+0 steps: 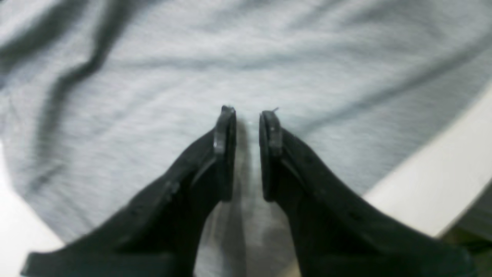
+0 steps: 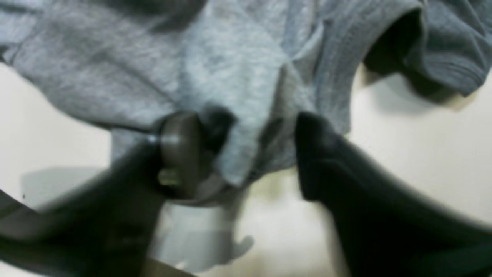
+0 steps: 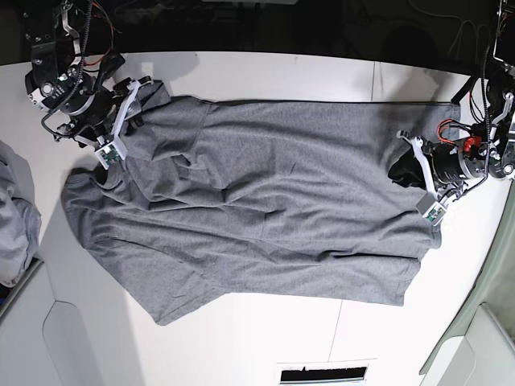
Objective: Layout the t-shirt on the table in an organized manner, then fold the t-shirt properly
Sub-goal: 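Release and regrasp the shirt near the collar with the right gripper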
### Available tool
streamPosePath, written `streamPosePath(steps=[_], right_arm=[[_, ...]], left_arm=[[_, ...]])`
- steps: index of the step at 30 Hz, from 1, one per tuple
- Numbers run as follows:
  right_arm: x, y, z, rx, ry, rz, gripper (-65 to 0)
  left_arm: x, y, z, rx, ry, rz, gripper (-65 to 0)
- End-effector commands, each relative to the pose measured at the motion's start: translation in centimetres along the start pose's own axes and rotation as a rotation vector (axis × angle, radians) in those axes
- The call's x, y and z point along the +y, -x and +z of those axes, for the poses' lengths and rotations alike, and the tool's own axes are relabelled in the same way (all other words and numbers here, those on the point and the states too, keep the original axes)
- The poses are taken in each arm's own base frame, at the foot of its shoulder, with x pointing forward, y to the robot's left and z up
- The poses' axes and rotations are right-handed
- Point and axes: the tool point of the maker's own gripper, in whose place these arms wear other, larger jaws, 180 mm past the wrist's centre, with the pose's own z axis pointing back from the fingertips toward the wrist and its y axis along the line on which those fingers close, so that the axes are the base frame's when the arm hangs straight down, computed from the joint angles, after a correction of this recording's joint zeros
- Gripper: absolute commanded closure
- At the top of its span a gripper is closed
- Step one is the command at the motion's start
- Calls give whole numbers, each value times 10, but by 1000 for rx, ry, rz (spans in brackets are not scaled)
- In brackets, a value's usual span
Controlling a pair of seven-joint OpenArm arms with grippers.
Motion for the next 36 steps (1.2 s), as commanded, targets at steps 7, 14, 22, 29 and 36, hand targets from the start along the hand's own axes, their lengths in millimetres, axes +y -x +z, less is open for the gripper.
streamPosePath(steps=[7,14,22,29,36], right_arm=[[18,-21,9,-81,-117,-52,0],[59,-53,48,-211,-270,-41,0],[110,-40,86,-235,-445,-16,0],[115,-37,89,-242,-463,-38,-323],[80,-59,91,-348,-364,-97,-321]], left_arm=[[22,20,0,32,-46,49,-138],[38,44,-2,78,-97,41,-138],[49,50,-1,98,-149,51,-138],[49,50,-1,95,-149,51,-138],[52,52,1,110,-160,32,-138]])
